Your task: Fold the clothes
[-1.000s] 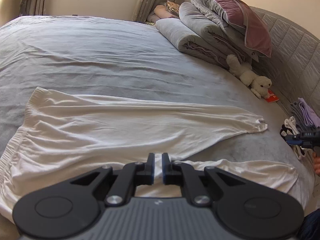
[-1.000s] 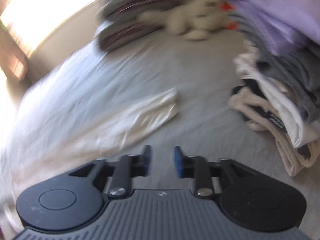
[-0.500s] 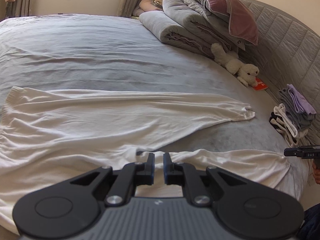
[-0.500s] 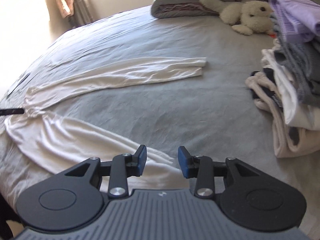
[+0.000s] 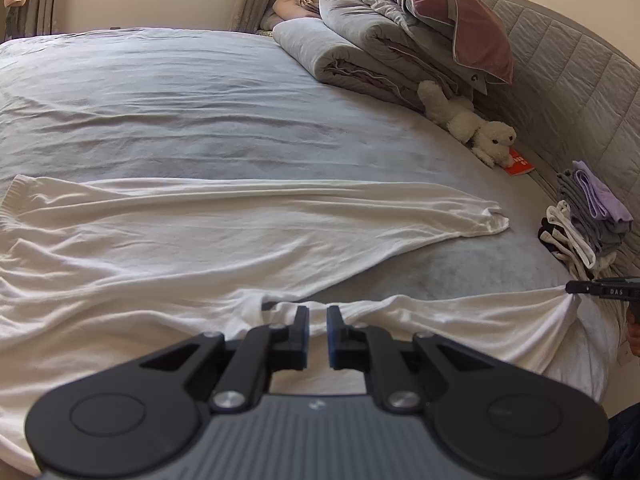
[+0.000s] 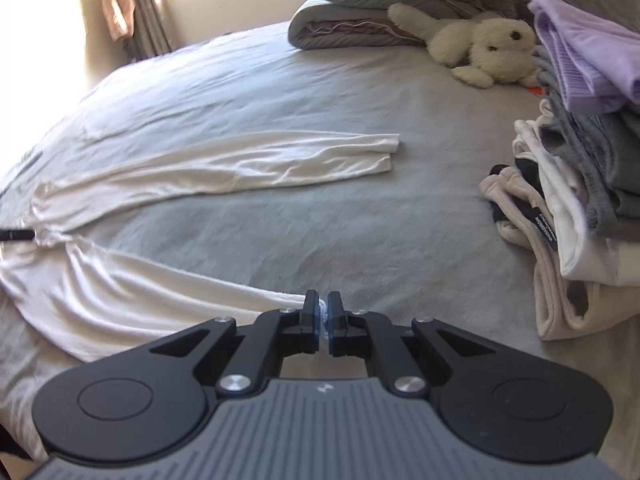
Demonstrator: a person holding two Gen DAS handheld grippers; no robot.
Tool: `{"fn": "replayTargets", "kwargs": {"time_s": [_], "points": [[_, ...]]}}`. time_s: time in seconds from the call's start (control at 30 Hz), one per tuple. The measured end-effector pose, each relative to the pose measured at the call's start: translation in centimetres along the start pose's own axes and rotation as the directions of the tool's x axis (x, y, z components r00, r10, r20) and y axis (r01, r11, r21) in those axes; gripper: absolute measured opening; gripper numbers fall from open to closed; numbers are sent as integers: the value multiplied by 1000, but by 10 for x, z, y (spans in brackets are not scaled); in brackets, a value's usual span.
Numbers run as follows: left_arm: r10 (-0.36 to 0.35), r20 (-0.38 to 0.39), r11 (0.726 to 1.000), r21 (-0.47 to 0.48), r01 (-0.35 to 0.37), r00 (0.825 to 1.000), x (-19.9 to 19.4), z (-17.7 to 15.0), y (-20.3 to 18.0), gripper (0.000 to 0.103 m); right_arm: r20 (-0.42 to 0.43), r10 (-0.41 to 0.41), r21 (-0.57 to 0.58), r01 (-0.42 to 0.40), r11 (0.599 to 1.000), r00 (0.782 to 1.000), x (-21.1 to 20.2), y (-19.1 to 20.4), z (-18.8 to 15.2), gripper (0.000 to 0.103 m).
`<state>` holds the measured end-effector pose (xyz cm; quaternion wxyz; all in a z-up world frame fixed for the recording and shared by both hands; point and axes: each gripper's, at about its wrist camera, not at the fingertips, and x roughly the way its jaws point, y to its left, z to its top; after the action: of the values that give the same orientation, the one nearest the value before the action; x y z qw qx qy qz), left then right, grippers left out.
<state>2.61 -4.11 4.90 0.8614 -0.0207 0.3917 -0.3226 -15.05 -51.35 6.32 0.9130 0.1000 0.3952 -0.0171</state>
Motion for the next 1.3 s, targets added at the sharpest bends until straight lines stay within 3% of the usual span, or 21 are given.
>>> {"fn": "replayTargets", "kwargs": {"time_s": [0.17, 0.23, 0.4, 0.43, 0.57, 0.8, 0.97, 1.13, 1.23, 1.27, 1.3], "points": [[2, -10, 1000, 12, -2, 1000, 1, -2, -2, 9, -53, 0, 5, 0, 1000, 999, 11, 1, 2, 6], [1, -11, 1000, 16, -1, 1000, 1, -3, -3, 9, -58, 2, -3, -2, 1000, 998, 13, 1, 2, 14], [5, -18, 1000, 16, -4, 1000, 4, -3, -3, 9, -59, -17, -32, 15, 999, 998, 18, 3, 1, 13], [5, -19, 1000, 16, -4, 1000, 5, -3, -4, 9, -52, -22, -28, 21, 999, 998, 17, 3, 2, 6], [-1, -18, 1000, 21, 1, 1000, 5, -3, -5, 9, -11, -40, -18, 40, 999, 999, 13, 3, 5, 5], [3, -20, 1000, 26, -2, 1000, 4, -5, -6, 9, 42, -131, -20, 132, 991, 990, 16, 5, 14, 5], [5, -15, 1000, 28, -5, 1000, 2, -4, -6, 10, 31, -170, -53, 171, 984, 985, 29, 11, 18, 4], [15, 4, 1000, 4, -15, 1000, -4, -2, 0, 14, 27, -300, -88, 301, 949, 953, 43, 12, 18, 1], [25, 29, 999, -35, -24, 999, -15, 0, 10, 15, 38, -290, -55, 292, 955, 956, 37, 11, 16, 1], [31, 42, 998, -56, -29, 999, -21, 0, 15, 18, 48, -286, -31, 287, 957, 957, 31, 11, 15, 2], [40, 57, 996, -87, -35, 998, -28, 1, 21, 19, 58, -282, -7, 283, 959, 958, 25, 11, 14, 13]]}}
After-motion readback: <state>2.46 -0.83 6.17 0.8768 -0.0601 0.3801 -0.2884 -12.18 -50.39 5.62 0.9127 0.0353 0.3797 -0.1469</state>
